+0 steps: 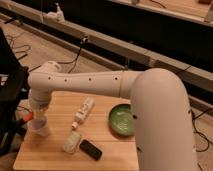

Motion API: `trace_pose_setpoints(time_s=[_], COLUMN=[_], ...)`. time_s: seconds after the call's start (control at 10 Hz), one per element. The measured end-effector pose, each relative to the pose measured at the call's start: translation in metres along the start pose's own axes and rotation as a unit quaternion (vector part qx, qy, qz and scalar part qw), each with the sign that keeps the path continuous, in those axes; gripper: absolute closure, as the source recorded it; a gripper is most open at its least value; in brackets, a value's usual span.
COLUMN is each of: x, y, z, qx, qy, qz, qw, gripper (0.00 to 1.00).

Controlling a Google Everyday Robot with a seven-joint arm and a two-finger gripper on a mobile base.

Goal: Place the pepper in the ceramic cup

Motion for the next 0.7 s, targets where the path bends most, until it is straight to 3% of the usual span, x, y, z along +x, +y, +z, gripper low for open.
trace_pose_setpoints(time_s=[0.3, 0.5, 0.7], x=[0.001, 0.011, 0.015], y=[0.004, 0.005, 0.005], z=[0.019, 0.025, 0.028], qx=[-0.025, -0.033, -0.037], qy=[0.007, 0.014, 0.012], qz=[-0.005, 0.005, 0.013], qw=[0.9997, 0.9994, 0.9992], gripper=[0.56, 0.47, 0.30])
